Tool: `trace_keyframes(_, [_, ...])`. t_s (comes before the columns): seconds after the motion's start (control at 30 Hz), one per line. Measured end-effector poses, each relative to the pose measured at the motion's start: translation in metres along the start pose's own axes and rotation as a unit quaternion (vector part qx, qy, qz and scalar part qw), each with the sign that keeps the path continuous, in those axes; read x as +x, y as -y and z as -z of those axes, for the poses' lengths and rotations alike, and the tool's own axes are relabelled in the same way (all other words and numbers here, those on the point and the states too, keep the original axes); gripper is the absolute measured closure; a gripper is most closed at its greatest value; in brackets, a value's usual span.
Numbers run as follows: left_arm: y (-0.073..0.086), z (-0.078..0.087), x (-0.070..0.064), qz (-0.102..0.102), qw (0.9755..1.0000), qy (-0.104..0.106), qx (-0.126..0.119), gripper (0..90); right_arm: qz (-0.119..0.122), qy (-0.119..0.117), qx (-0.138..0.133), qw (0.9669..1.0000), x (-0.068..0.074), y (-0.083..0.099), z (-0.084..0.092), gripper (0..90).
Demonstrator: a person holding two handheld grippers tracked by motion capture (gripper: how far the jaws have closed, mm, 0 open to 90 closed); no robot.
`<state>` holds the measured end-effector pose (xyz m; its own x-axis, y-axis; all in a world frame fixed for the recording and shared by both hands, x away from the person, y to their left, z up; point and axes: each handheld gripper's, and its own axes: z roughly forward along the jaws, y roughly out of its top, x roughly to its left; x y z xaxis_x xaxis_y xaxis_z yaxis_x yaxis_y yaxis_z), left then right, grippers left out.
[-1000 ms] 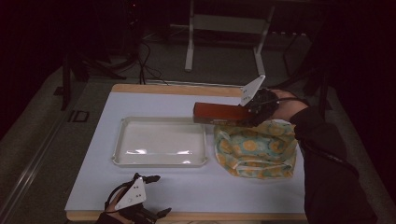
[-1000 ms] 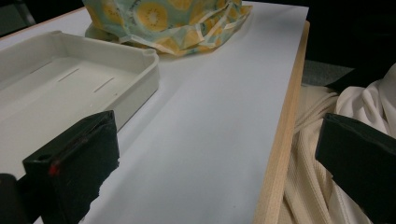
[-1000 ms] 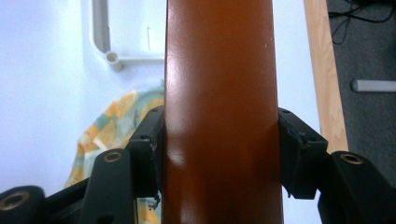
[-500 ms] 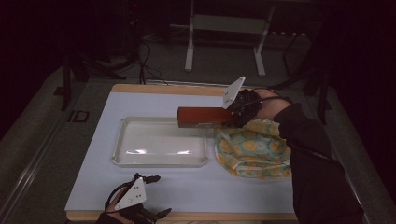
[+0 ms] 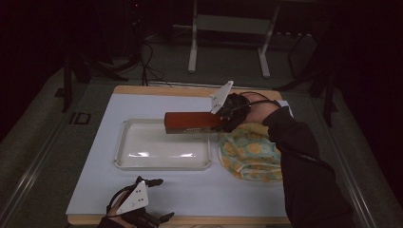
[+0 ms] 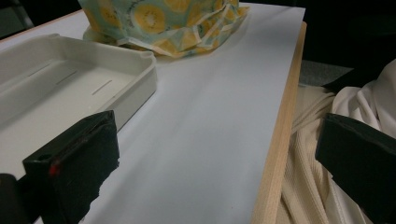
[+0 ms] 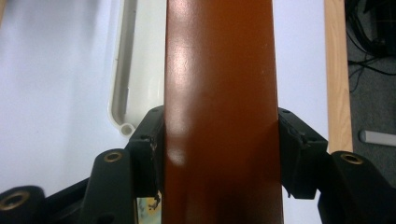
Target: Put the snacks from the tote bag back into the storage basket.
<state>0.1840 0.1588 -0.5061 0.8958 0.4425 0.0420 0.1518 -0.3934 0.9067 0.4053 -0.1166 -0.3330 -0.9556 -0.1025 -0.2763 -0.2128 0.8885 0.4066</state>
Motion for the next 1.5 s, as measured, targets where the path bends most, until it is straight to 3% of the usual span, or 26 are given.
trace_keyframes(0.37, [0.0, 0.001, 0.0, 0.0, 1.0, -0.001, -0.002, 0.0, 0.005, -0.006, -0.004, 1.0, 0.002, -0.008, -0.032, 42.8])
trace_keyframes(0.83, [0.0, 0.0, -0.001, 0.0, 1.0, 0.004, -0.001, 0.0, -0.007, -0.032, -0.014, 0.9994, 0.002, -0.002, -0.079, 42.7])
trace_keyframes(1.17, [0.0, 0.0, -0.001, -0.001, 1.0, 0.006, -0.001, 0.0, -0.019, -0.049, -0.01, 0.9986, 0.003, 0.003, -0.113, 42.7])
trace_keyframes(1.5, [0.0, 0.0, -0.001, -0.001, 1.0, 0.007, -0.001, 0.0, -0.019, -0.058, 0.009, 0.9981, 0.007, 0.008, -0.136, 42.6])
